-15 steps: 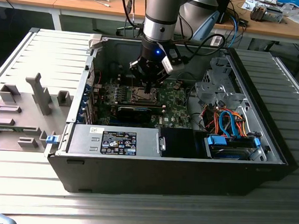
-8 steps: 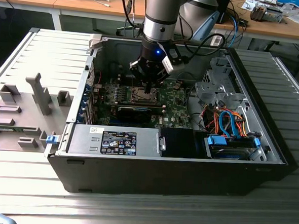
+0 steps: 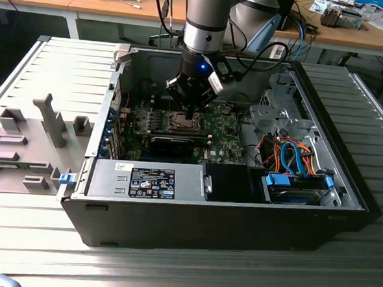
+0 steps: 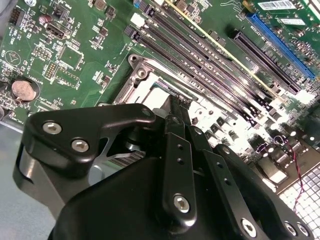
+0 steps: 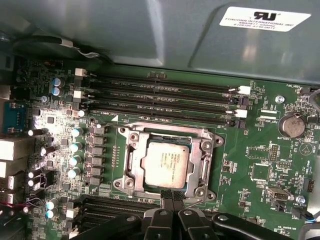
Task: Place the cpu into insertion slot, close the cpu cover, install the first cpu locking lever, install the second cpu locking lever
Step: 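Install the first cpu locking lever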
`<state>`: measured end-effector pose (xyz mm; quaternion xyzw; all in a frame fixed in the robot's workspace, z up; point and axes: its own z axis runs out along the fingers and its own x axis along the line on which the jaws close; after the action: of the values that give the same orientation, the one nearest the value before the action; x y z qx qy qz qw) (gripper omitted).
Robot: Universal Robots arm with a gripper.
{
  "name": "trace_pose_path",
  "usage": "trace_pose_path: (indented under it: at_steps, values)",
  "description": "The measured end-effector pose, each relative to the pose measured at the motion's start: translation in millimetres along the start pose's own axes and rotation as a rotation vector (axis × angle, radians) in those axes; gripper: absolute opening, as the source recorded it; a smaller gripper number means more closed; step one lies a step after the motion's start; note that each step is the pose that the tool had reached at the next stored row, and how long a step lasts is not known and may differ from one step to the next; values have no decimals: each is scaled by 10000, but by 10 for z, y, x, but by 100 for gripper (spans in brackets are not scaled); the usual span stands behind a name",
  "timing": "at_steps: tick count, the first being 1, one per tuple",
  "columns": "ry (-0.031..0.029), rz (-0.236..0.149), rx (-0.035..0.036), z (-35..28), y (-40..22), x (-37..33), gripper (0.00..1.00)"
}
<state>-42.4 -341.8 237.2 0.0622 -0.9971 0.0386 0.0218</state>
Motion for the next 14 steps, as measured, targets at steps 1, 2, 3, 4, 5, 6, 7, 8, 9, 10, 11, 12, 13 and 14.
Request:
trace_pose_path:
  at_steps: [1,2,3,4,5,6,7,8,9,10,11,12,13,14]
  values:
    - [-1,-24,2,0,0,0,11]
    - [-3,-39,2,0,0,0,11]
    - [-5,-60,3,0,0,0,11]
    - [-6,-80,4,0,0,0,11]
    - [-10,-128,6,0,0,0,11]
    - [-13,-170,9,0,0,0,11]
    - [-16,-216,10,0,0,0,11]
    - [-17,-238,12,0,0,0,11]
    - [-19,-258,12,0,0,0,11]
    - [-22,-293,15,0,0,0,11]
    - [-23,-311,15,0,0,0,11]
    - [-25,-330,16,0,0,0,11]
    - [-28,-371,18,0,0,0,11]
    - [-30,-407,20,0,0,0,11]
